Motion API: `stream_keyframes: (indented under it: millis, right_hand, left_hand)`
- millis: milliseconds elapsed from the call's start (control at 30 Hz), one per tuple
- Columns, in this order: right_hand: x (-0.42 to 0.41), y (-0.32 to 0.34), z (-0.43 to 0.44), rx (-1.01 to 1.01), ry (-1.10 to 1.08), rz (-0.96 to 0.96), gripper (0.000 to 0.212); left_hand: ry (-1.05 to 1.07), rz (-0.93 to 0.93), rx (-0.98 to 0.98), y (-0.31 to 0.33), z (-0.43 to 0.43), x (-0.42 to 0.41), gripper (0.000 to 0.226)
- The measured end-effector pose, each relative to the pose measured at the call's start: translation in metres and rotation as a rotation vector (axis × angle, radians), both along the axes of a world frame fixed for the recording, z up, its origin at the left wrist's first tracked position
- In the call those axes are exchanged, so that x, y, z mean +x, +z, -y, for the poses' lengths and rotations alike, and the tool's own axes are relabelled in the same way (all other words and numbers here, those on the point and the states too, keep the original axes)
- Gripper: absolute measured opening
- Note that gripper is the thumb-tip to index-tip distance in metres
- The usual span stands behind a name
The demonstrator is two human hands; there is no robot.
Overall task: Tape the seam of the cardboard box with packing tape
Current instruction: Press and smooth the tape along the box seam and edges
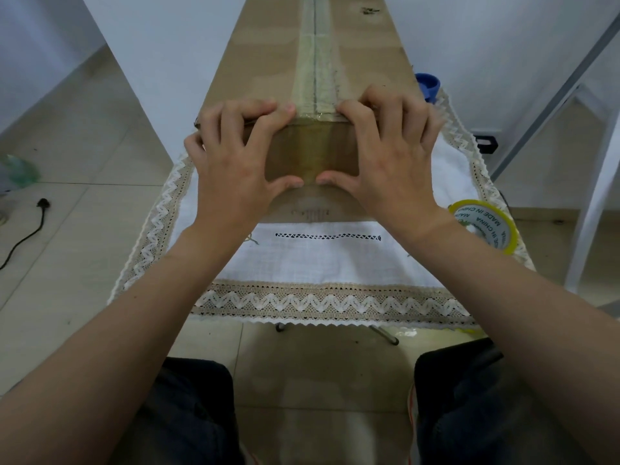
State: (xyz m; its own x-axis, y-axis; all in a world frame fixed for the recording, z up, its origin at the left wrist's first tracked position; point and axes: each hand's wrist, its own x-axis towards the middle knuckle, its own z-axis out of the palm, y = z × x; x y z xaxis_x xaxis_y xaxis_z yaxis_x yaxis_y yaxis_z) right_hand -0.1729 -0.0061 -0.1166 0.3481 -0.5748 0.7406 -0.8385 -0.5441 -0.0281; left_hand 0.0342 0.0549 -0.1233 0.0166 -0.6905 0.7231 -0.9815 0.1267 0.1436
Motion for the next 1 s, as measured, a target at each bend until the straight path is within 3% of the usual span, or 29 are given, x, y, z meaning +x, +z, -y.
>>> stream_keyframes:
  millis: [267,400,533,633,700,800,867,933,1000]
  right_hand:
    - [-0.008,-0.008,-0.021,0.015,-0.017,-0.128,0.110]
    - [-0.024,-0.013,-0.034,0.056,0.068,-0.036,0.091]
    - [-0.047,-0.026,-0.040,0.067,0.087,0.108,0.061]
    - [-0.067,-0.028,-0.040,0.052,0.042,0.104,0.028]
    - [-0.082,-0.028,-0.042,0.115,-0.102,0.014,0.020]
    - [-0.106,-0.031,-0.042,0.569,-0.445,-0.141,0.052]
    - [-0.122,-0.030,-0.040,0.871,-0.503,-0.151,0.071]
    - [-0.132,-0.026,-0.039,0.954,-0.430,-0.090,0.076]
    - [-0.131,-0.024,-0.043,0.882,-0.364,-0.045,0.075]
  left_hand:
    - [0.040,0.069,0.079,0.000,-0.007,-0.003,0.119]
    - [0.050,0.051,0.057,0.002,-0.016,-0.013,0.121]
    - [-0.018,-0.004,0.007,-0.001,-0.024,-0.036,0.098]
    - [-0.025,-0.051,-0.018,-0.009,-0.029,-0.065,0.054]
    - [-0.099,-0.143,0.005,-0.013,-0.031,-0.082,0.031]
    - [-0.205,-0.254,0.090,-0.022,-0.036,-0.097,0.036]
    - [-0.243,-0.342,0.153,-0.027,-0.043,-0.105,0.045]
    - [-0.248,-0.391,0.265,-0.027,-0.046,-0.114,0.046]
    - [-0.251,-0.415,0.348,-0.025,-0.046,-0.119,0.036]
